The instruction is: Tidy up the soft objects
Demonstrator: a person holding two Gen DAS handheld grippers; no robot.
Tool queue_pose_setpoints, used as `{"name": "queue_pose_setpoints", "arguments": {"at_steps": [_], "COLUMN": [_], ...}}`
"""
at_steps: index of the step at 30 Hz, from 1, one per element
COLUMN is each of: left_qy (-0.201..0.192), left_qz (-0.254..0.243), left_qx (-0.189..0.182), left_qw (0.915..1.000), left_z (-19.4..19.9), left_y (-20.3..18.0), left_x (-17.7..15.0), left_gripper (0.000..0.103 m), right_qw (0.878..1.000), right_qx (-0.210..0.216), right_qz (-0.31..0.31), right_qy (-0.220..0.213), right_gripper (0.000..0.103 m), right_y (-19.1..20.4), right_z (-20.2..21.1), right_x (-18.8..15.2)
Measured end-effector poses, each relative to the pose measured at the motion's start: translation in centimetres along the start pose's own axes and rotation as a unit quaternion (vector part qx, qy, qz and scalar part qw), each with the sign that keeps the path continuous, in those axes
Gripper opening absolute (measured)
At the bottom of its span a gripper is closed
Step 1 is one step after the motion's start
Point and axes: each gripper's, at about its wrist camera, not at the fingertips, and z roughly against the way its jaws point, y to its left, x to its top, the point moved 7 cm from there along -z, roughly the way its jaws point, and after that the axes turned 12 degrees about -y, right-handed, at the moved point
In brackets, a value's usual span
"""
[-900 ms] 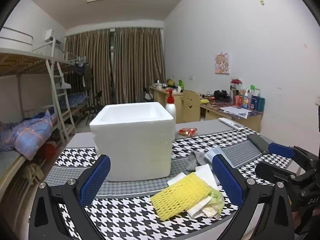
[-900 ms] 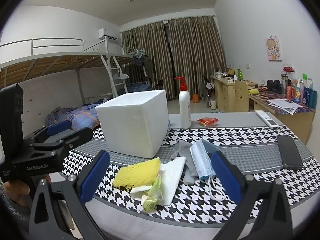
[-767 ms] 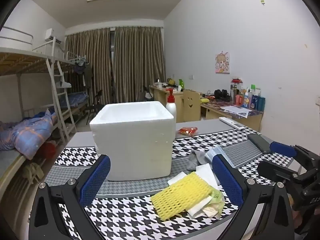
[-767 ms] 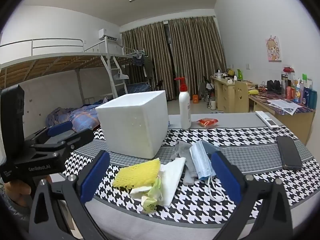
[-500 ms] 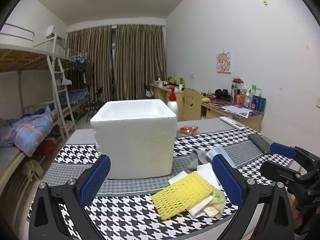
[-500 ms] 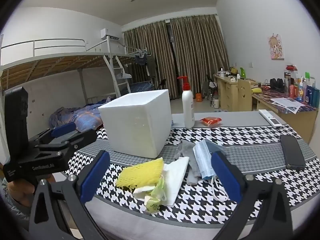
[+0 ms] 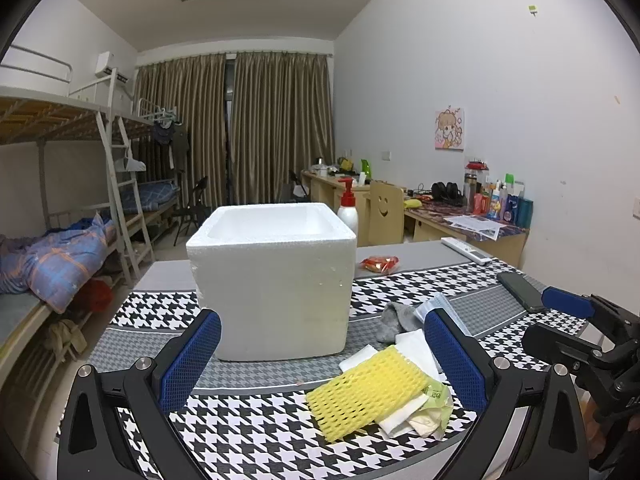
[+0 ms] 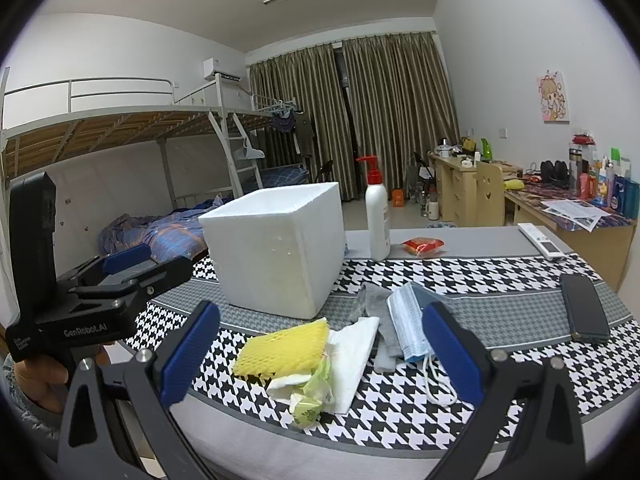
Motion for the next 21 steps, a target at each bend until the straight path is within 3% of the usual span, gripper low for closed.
{"name": "queue_pose_setpoints", "arguments": {"at_steps": [21], "left_qy": [-0.007], "left_qz": [0.004], "left_qx": [-0.001], "left_qw": [1.0], "left_z": [0.73], "left_y": [0.0], "left_x": [0.06], "left_gripper": [0.102], "right_qw": [1.0], "right_qx": [-0.009], "right_qz": [-0.001], "right_qy": [-0.001], "right_gripper": [0.103], "right_y": [-0.41], "right_z": [0.49], "right_x": [0.14]}}
